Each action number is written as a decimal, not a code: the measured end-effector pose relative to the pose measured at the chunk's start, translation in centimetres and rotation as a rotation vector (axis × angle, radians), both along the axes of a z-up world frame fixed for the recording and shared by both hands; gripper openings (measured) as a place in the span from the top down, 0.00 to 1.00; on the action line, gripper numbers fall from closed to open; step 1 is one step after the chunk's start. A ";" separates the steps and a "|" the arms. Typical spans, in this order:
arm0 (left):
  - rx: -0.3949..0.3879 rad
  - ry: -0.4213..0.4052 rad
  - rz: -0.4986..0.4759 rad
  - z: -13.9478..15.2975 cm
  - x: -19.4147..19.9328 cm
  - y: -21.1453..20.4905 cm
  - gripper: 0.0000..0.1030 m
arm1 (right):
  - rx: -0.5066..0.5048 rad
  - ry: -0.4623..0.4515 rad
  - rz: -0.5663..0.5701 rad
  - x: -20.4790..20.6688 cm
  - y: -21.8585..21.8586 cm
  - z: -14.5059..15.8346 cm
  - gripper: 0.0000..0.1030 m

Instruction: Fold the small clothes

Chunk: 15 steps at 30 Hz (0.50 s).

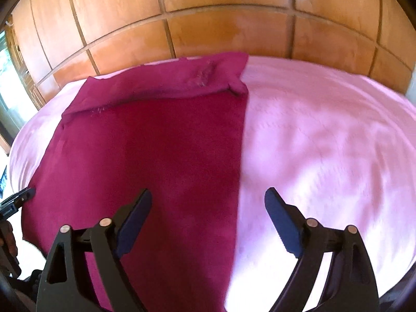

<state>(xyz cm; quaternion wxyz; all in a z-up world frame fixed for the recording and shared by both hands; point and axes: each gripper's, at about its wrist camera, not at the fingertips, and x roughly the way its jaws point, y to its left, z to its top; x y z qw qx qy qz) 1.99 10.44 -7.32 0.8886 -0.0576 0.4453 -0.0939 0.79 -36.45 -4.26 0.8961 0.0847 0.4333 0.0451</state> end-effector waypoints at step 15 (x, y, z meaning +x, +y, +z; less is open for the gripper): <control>-0.224 0.125 -0.151 0.1 -3.3 1.6 0.93 | 0.166 0.242 0.197 -7.4 0.6 -1.4 0.90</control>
